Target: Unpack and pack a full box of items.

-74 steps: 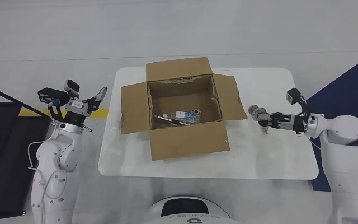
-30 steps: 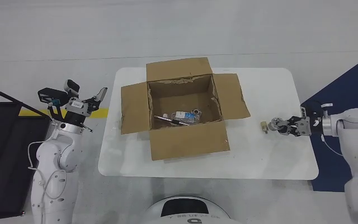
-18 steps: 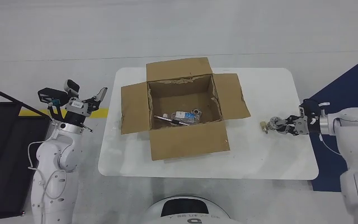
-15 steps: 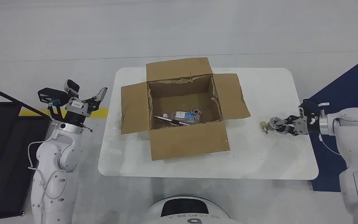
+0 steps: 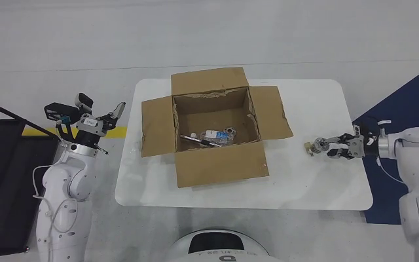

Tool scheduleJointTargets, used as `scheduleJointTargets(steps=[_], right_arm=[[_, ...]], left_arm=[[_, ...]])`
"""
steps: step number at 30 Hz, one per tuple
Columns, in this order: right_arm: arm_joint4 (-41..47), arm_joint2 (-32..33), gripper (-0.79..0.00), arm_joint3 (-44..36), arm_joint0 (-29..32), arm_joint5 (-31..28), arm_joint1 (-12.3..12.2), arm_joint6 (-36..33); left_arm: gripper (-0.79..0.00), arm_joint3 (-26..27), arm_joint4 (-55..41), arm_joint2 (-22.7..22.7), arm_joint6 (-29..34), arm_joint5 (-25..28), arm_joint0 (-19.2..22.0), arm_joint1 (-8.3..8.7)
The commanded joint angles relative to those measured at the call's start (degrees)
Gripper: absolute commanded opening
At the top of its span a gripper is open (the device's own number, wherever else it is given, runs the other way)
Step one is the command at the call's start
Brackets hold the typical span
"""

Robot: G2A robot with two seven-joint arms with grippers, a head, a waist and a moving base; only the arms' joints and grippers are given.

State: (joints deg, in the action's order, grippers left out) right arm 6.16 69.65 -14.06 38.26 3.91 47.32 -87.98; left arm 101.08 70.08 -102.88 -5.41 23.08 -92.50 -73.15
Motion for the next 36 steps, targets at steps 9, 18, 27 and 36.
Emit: scheduleJointTargets(steps=[9, 18, 27, 36], right_arm=[[8.84, 5.59, 0.0, -9.33, 1.61, -13.35, -5.08, -0.02], [13.42, 6.7, 0.0, -32.04, 12.02, -10.12, -7.25, -0.02], [13.56, 6.25, 0.0, -38.76, 13.5, -11.99, -7.01, 1.75], [0.49, 5.72, 0.0, -78.7, 14.71, -9.86, -8.32, 4.65]], left_arm=[[0.0, 0.0, 0.0, 0.0, 0.0, 0.0, 0.0, 0.0], [0.0, 0.0, 0.0, 0.0, 0.0, 0.0, 0.0, 0.0], [0.0, 0.0, 0.0, 0.0, 0.0, 0.0, 0.0, 0.0], [0.0, 0.0, 0.0, 0.0, 0.0, 0.0, 0.0, 0.0]])
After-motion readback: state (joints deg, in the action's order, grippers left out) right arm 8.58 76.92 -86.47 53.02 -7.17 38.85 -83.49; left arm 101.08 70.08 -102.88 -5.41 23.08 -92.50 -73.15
